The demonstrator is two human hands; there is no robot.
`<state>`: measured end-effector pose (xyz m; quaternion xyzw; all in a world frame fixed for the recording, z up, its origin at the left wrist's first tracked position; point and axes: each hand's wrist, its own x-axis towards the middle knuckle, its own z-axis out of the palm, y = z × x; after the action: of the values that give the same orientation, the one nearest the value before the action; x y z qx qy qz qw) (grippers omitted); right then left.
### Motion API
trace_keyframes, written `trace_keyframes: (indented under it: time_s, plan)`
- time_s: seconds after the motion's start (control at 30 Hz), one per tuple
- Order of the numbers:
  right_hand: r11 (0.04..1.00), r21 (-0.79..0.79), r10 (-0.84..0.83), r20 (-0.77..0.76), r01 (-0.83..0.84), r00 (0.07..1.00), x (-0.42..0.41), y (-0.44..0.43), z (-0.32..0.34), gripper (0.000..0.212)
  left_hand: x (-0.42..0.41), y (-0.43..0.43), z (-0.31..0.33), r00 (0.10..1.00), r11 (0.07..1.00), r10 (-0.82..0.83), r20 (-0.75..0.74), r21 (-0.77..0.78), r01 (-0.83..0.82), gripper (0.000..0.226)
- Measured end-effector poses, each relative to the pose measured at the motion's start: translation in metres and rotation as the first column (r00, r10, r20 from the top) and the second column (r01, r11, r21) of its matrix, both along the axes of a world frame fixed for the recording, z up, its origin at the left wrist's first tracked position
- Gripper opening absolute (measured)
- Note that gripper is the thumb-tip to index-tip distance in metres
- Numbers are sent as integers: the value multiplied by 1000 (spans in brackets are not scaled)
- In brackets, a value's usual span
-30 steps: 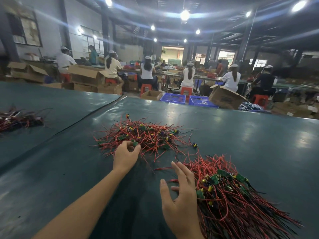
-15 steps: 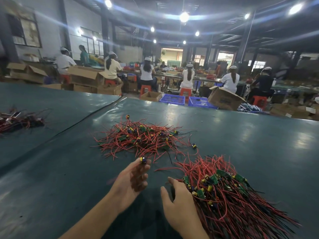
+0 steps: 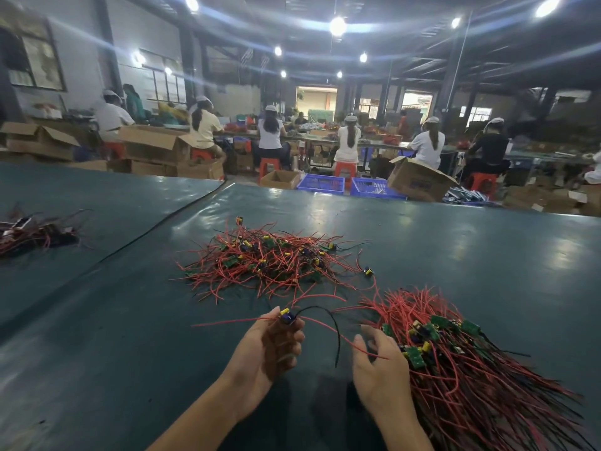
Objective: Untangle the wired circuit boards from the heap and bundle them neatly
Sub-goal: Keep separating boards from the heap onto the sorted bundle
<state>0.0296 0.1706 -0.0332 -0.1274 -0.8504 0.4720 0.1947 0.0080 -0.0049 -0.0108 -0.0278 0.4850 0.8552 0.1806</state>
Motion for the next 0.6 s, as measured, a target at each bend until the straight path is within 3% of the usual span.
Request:
trace_keyframes:
  time_s: [0.07, 0.2, 0.3, 0.4, 0.47, 0.6]
  plan:
    - [999, -19, 28, -41, -29, 999, 5, -5, 2, 11, 2, 2, 0, 1000, 1000, -2, 0, -20, 2, 42]
    - [969, -105, 220, -41, -223, 975, 14, -22, 3, 12, 5, 5, -1, 999, 999, -20, -25, -49, 18, 43]
    - [850, -399, 340, -86, -345, 937, 16, -35, 7, 12, 7, 6, -1, 998, 996, -17, -54, -84, 13, 41]
    - [674, -673, 274, -155, -304, 949, 15, -39, 12, 15, 9, 8, 0, 997, 994, -17, -72, -109, 9, 37]
    - [618, -736, 201, -190, -275, 961, 14, -37, 15, 9, 10, 9, 1, 997, 991, -7, -76, -136, -3, 39]
    - [553, -763, 151, -304, -335, 941, 17, -33, 22, 33, 12, 13, 3, 999, 986, -9, -51, -169, 1, 43]
